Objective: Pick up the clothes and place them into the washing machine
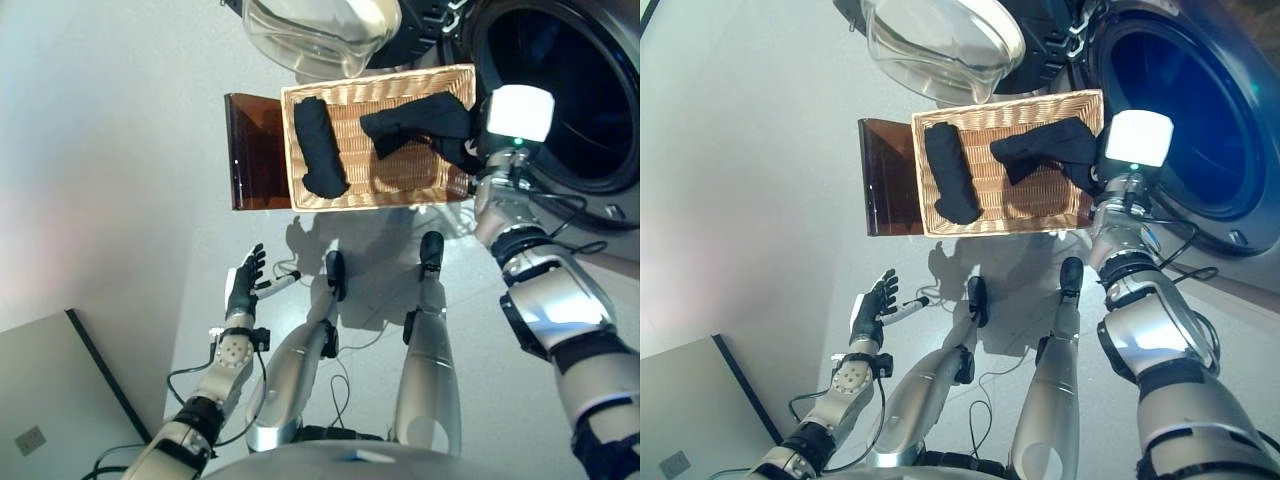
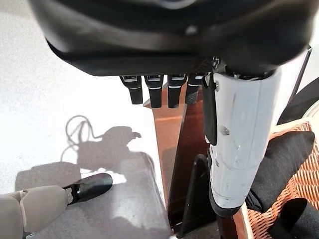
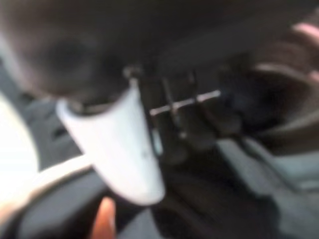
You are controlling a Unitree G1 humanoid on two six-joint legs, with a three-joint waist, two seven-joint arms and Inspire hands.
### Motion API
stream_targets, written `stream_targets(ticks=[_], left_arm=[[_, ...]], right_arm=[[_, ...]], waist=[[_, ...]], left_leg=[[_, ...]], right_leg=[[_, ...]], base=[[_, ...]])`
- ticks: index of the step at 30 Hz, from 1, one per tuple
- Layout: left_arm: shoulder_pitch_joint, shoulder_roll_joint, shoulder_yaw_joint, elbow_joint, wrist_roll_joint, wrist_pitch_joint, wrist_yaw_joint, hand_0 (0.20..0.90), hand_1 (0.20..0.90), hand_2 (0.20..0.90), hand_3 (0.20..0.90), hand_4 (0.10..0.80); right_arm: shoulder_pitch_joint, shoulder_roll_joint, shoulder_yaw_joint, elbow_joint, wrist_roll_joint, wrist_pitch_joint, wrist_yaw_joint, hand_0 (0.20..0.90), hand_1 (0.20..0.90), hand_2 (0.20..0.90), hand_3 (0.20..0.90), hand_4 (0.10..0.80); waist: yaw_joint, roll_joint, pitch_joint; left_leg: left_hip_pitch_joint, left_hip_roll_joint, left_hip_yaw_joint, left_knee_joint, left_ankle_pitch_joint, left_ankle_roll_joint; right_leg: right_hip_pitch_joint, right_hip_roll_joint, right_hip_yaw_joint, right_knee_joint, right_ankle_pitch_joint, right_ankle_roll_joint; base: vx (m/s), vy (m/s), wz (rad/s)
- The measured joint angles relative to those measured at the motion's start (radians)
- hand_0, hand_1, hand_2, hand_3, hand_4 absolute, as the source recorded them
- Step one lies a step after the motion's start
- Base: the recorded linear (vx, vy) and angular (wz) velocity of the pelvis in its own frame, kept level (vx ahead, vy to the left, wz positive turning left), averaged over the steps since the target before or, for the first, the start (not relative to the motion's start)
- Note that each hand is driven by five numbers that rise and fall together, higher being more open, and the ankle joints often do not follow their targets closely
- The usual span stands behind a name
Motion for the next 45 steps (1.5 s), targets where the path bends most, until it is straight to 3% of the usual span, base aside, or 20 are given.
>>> stream_targets(ticks=[7,14,28,37,45], left_arm=[[0.024,0.001,0.009,0.004,0.000,0.002,-0.002,0.900,0.900,0.900,0.900,0.800],[0.053,0.005,0.021,0.005,0.000,0.003,-0.025,0.900,0.900,0.900,0.900,0.800],[0.059,0.019,0.026,0.010,-0.008,0.049,-0.071,0.900,0.900,0.900,0.900,0.800],[0.059,0.019,0.021,0.036,-0.065,0.078,-0.101,0.900,0.900,0.900,0.900,0.800],[0.059,0.014,-0.012,0.046,-0.089,0.091,-0.107,0.900,0.900,0.900,0.900,0.800]], right_arm=[[-0.018,-0.052,-0.186,-0.086,0.447,-0.139,-0.065,0.200,0.200,0.200,0.200,0.300],[-0.043,-0.130,-0.223,-0.099,0.670,-0.183,-0.060,0.200,0.200,0.200,0.200,0.300],[-0.276,-0.145,-0.418,0.140,1.367,-0.297,-0.035,0.200,0.200,0.200,0.200,0.300],[-0.317,-0.156,-0.444,0.182,1.601,-0.359,0.002,0.200,0.200,0.200,0.200,0.300],[-0.333,-0.154,-0.543,0.181,1.750,-0.475,-0.065,0.200,0.200,0.200,0.200,0.300]], waist=[[-0.005,0.000,0.000],[0.002,0.000,0.000],[0.020,0.003,-0.002],[0.031,0.013,-0.009],[0.043,0.032,-0.023]], left_leg=[[0.011,-0.002,0.006,0.000,0.000,0.000],[0.032,-0.003,0.007,0.000,-0.004,0.001],[0.040,-0.015,0.004,0.000,-0.002,0.004],[0.040,-0.023,0.004,0.000,-0.001,0.007],[0.039,-0.033,0.001,0.000,0.000,0.008]], right_leg=[[0.006,0.001,0.012,0.000,0.000,0.000],[0.024,0.002,0.020,-0.001,-0.003,0.004],[0.043,-0.013,0.015,-0.009,0.002,0.001],[0.043,-0.021,0.017,-0.009,0.003,0.005],[0.046,-0.032,0.015,-0.010,0.004,0.005]], base=[[0.024,-0.006,-0.03],[0.012,-0.001,-0.02],[0.008,-0.001,0.01],[0.008,0.002,0.00],[0.000,0.005,-0.01]])
